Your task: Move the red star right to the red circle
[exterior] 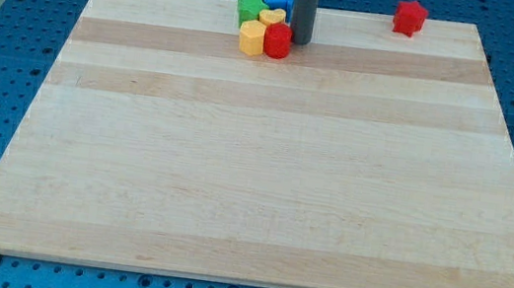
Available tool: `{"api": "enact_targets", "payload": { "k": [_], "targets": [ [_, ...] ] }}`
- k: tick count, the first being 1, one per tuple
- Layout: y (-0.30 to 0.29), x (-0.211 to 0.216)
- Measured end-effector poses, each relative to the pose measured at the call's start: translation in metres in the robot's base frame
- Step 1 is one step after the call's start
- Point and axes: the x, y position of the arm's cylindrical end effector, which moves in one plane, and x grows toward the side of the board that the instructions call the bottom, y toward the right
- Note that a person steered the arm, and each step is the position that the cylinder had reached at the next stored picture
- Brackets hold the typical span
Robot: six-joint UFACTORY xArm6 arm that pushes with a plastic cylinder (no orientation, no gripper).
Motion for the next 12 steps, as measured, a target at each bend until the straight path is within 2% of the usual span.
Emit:
{"api": "enact_targets", "payload": {
  "k": [2,3,4,6,8,9,11,12],
  "targets": [
    [0.001,0.001],
    [0.037,0.018],
    [0.115,0.009],
    [0.281,-0.063],
    [0.284,-0.074],
    [0.262,-0.074],
    [0.096,-0.058],
    [0.039,0.027]
  ]
}}
